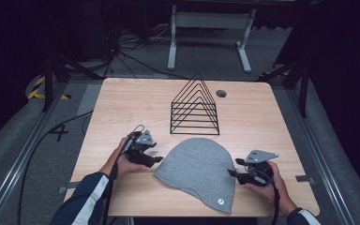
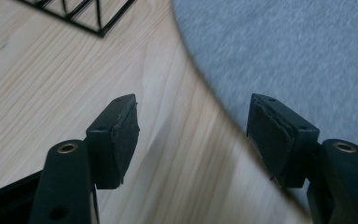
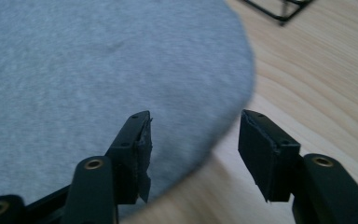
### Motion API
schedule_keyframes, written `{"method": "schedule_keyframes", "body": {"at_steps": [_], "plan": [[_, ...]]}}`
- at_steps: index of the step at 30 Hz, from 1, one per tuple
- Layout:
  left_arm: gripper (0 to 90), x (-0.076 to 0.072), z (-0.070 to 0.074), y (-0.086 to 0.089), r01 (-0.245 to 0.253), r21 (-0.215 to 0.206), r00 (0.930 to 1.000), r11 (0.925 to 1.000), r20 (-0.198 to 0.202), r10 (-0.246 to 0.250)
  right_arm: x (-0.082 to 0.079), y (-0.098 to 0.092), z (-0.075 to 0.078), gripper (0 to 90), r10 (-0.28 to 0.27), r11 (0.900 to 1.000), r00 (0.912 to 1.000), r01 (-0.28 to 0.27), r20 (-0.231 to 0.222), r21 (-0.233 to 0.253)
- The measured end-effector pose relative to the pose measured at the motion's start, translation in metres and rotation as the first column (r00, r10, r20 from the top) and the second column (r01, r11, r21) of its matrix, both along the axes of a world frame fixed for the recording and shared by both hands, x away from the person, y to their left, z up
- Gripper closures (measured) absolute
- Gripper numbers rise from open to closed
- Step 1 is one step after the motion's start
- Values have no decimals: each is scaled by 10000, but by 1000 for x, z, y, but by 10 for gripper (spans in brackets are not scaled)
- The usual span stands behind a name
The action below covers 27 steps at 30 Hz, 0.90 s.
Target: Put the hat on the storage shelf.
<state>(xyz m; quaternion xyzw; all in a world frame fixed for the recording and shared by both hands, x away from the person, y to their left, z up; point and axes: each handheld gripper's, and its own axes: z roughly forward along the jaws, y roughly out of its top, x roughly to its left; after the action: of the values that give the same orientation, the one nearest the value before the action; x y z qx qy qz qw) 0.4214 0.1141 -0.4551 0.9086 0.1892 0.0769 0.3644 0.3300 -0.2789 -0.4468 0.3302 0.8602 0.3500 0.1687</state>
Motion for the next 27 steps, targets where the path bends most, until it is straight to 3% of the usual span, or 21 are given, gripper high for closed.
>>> {"method": "schedule_keyframes", "body": {"at_steps": [2, 4, 5, 7, 10, 12, 17, 20, 22, 24, 25, 27], "plan": [[361, 1, -1, -6, 100, 47, 9999, 9999, 85, -100, -6, 7, -3, 569, 379, 9992, 9992, -380, -95, -105], [360, 1, -7, -21, 455, 506, 9988, 9977, 150, -463, -10, 11, -6, 608, 547, 9980, 9984, -550, -114, -303], [362, -1, -9, -24, 457, 407, 9989, 9981, 63, -460, -13, 14, -10, 626, 725, 9959, 9973, -729, -86, -535], [368, -2, -9, -24, 506, 471, 9987, 9976, 6, -507, -14, 13, -10, 633, 772, 9958, 9970, -774, -73, -484], [368, -8, -9, -21, 490, 482, 9988, 9976, -72, -487, -12, 10, -10, 606, 640, 9967, 9979, -643, -76, -486], [368, -16, -10, -20, 559, 344, 9979, 9978, -360, -546, -10, 8, -10, 587, 423, 9979, 9991, -425, -43, -495], [360, -38, -12, -19, 399, 270, 9987, 9988, -321, -391, 0, 2, -9, 524, -89, 9976, 10000, 91, 36, -688], [316, -57, -9, -20, 371, 689, 9993, 9969, 11, -372, 9, -1, -9, 506, -226, 9980, 9997, 220, -87, -591], [271, -59, -9, -20, 334, 763, 9994, 9965, 20, -336, 11, 0, -9, 503, -176, 9978, 9998, 173, -42, -641], [262, -62, -10, -18, 208, 596, 9998, 9980, -34, -206, 14, 3, -8, 484, -101, 9972, 9999, 102, 9, -746], [242, -61, -10, -16, 36, 235, 9996, 9997, -288, -29, 15, 5, -8, 463, -7, 9966, 10000, 14, 88, -819], [235, -56, -7, -12, -438, -141, 9983, 9989, -394, 432, 20, 9, -5, 446, 201, 9973, 9996, -188, 177, -714]]}}
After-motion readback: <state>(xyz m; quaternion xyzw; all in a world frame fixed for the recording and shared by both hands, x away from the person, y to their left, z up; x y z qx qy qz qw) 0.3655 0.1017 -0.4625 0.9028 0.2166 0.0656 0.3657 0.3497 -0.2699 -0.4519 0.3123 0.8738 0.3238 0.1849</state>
